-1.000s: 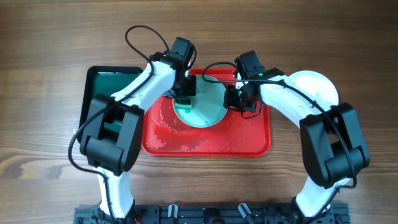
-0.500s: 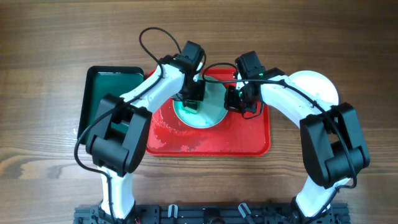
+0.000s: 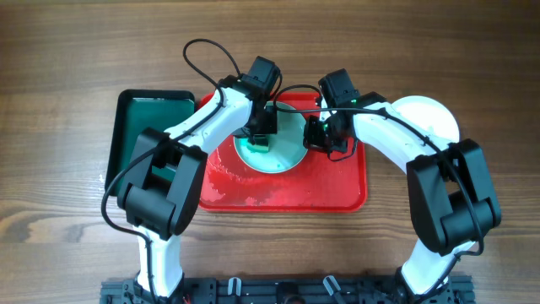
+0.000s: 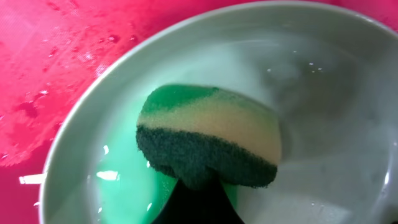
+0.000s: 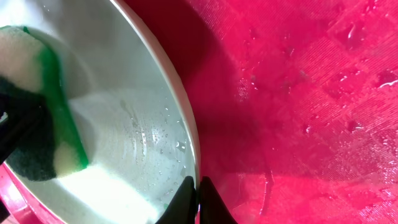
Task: Clean dirty plates on tray and stack at the side
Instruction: 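Scrub the held plate's inside with the sponge in the left gripper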
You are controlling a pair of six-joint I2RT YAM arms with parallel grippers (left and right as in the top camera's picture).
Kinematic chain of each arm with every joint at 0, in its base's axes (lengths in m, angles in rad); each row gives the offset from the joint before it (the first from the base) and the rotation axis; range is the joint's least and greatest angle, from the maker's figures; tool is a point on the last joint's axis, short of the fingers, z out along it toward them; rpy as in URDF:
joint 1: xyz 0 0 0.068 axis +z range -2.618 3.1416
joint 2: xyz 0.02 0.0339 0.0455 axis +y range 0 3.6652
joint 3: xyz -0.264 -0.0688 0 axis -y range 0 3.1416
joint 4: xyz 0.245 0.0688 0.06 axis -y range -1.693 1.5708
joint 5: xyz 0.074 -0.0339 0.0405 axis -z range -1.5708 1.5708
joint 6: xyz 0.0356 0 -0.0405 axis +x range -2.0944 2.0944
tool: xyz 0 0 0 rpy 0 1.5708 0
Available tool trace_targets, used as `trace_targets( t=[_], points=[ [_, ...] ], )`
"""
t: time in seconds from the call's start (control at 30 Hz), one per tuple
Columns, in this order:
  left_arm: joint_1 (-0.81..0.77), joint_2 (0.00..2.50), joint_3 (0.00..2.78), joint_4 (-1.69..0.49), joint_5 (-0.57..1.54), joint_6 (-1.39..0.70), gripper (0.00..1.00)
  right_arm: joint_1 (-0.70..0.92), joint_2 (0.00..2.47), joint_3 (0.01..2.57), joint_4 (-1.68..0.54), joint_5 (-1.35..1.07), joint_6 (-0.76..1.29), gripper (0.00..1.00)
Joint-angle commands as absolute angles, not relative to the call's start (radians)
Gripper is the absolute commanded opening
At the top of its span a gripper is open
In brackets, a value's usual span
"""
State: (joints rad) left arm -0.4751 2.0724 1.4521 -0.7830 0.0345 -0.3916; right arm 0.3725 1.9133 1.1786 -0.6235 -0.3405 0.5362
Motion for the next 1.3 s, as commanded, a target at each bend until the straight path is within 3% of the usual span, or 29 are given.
trace_targets(
  t=[0.0,0.2,0.4,0.53,0.7,0.83,0.97,1.17,1.27],
  points=[
    [-0.470,2.124,1.437,-0.858,0.007,-0.363,0.04,0.373,1.930,1.170,-0.629,-0.361,0.516,0.04],
    [-0.480,2.124,1.437,-0.906,0.270,-0.155,0.04,0.373,1.930,1.170,-0.629,-0.365,0.516,0.04],
    [-0.478,2.124,1.437,-0.819,0.284,-0.146,0.04,0.371,1.930,1.170,-0.638,-0.376,0.511,0.04],
    [-0.467,2.124,1.437,-0.727,0.215,-0.223,0.04,0.371,1.930,1.170,-0.641,-0.376,0.508,0.04],
    [-0.451,2.124,1.437,-0.710,-0.072,-0.437,0.04,0.371,1.930,1.170,-0.640,-0.376,0.508,0.04],
    [-0.449,2.124,1.437,-0.768,-0.090,-0.454,0.04,0.366,1.930,1.170,-0.641,-0.376,0.508,0.04],
    [-0.456,2.124,1.437,-0.858,0.022,-0.412,0.04,0.365,1.930,1.170,-0.640,-0.383,0.506,0.04],
    [-0.462,2.123,1.437,-0.937,0.417,-0.093,0.04,0.357,1.930,1.170,-0.640,-0.383,0.506,0.04],
    [-0.455,2.123,1.440,-0.931,0.464,-0.025,0.04,0.356,1.930,1.170,-0.642,-0.386,0.500,0.04]
  ],
)
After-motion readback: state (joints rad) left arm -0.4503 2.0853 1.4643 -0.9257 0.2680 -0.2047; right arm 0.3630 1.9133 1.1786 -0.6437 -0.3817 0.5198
